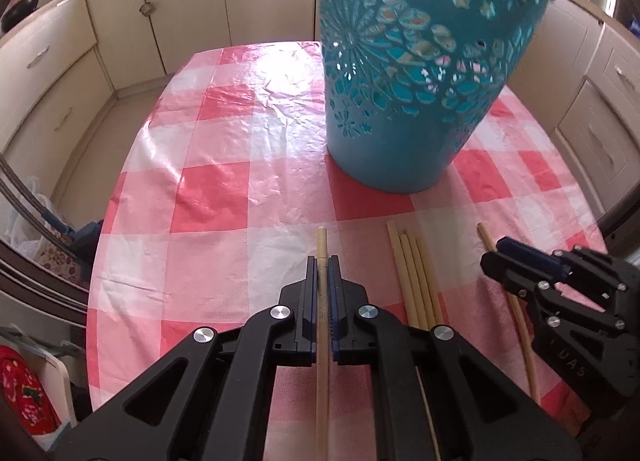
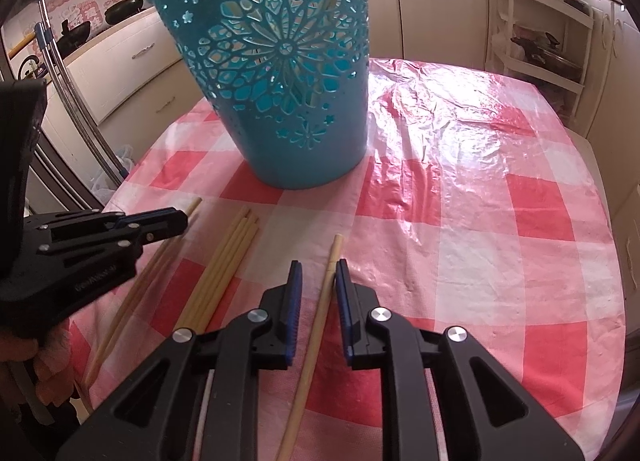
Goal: Organize utensils
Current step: 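Lift the chopstick with the left gripper and open it over the teal basket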
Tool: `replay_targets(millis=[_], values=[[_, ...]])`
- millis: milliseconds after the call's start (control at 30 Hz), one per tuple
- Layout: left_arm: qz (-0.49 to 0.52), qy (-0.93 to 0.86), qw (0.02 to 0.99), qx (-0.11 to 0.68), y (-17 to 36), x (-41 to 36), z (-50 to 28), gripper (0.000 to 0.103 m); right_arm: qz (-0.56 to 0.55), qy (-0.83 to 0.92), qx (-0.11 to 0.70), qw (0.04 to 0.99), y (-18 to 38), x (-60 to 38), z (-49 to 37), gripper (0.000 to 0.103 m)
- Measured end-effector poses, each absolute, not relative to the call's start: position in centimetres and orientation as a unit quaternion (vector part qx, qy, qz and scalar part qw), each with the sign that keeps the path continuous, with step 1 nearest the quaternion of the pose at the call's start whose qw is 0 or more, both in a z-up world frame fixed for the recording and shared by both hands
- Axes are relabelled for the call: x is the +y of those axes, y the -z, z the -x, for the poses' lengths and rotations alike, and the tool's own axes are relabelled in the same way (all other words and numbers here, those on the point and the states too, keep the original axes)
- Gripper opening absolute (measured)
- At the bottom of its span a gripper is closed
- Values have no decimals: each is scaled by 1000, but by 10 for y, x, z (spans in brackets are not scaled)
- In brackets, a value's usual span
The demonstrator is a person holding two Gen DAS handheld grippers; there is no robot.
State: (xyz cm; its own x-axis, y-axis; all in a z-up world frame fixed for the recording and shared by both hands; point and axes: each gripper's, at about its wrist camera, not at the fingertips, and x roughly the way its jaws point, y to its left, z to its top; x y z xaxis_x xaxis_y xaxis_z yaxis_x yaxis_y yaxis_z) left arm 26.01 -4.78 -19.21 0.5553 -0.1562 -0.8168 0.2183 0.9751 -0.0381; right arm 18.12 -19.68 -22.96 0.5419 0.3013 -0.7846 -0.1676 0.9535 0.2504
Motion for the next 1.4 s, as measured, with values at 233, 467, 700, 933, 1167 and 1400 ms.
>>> replay_targets(millis=[233, 467, 700, 933, 1167, 1400], values=[[71, 146, 911, 378, 121, -10, -243, 5, -65, -132, 458, 876, 230, -195, -181, 18], [104, 176, 937, 284, 25, -3, -237, 5, -60, -129, 458, 878, 229, -192, -180, 18], [111, 177, 957, 199, -45, -26, -260, 5, -59, -128, 457, 878, 229, -191, -179, 18], [136, 156, 967, 147, -71, -45, -298, 5, -65, -130, 457, 878, 229, -192, -179, 18], [131, 128, 972, 144, -44, -69, -345, 5, -74, -134, 458, 876, 230, -196, -181, 18], [121, 106, 974, 160, 0, -79, -363, 5, -83, -139, 458, 874, 231, -199, -182, 18]])
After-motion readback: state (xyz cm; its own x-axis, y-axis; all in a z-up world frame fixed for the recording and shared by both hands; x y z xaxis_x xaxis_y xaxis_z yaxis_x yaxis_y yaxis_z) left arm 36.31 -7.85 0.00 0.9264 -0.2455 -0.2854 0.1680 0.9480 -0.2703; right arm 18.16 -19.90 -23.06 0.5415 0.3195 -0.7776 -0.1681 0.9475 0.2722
